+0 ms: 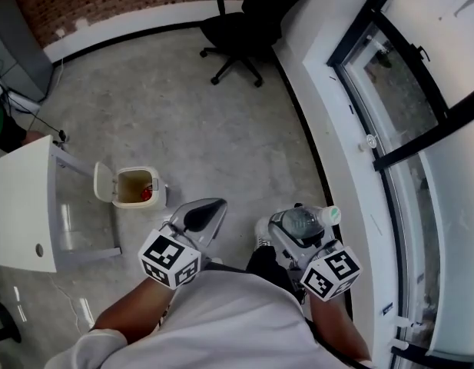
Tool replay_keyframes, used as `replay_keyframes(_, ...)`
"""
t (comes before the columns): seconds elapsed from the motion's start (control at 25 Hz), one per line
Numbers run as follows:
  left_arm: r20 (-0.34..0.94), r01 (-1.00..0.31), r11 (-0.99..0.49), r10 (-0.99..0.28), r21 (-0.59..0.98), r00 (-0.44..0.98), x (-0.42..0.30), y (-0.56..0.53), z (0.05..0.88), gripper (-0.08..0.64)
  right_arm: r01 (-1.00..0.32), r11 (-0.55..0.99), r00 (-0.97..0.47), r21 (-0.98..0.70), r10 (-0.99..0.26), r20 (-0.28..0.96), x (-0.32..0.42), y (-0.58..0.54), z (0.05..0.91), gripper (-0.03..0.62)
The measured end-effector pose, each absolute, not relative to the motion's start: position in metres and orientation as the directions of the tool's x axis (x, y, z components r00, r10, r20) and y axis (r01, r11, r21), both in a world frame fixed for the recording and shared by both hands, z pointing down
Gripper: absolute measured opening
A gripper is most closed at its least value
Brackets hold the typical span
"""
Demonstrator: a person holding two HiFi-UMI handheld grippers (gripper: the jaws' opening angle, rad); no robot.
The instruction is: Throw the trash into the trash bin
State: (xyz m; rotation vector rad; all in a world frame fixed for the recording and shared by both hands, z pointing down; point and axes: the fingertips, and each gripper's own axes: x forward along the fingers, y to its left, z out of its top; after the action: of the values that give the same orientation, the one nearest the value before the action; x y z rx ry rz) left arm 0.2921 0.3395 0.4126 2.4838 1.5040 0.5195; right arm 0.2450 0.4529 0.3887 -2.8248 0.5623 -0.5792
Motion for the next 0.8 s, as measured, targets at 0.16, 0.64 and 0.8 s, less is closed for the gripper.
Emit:
replay_keyframes(0.16, 0.201, 0.782, -0.536, 0.844, 0.318, 0.497, 0.307, 0.342, 0.411, 0.008, -0.408, -0.872, 0.815, -0.271, -0.482, 0.322, 0.275, 0.458, 0.391, 0.327)
replay_keyframes(0.64, 0.201, 0.624, -0.701, 0.705, 0.346, 0.680, 0.364, 0.387, 0.406, 0.008, -0.639, -0.729, 0.673, -0.246, -0.684, 0.280, 0.360, 0.497, 0.381, 0.327)
replay_keyframes(0.8, 0.200, 0.589, -0.741, 0.662, 0.322, 0.723, 0.379, 0.406, 0.405, 0.008, -0.696, -0.672, 0.610, -0.252, -0.739, 0.286, 0.372, 0.510, 0.388, 0.327)
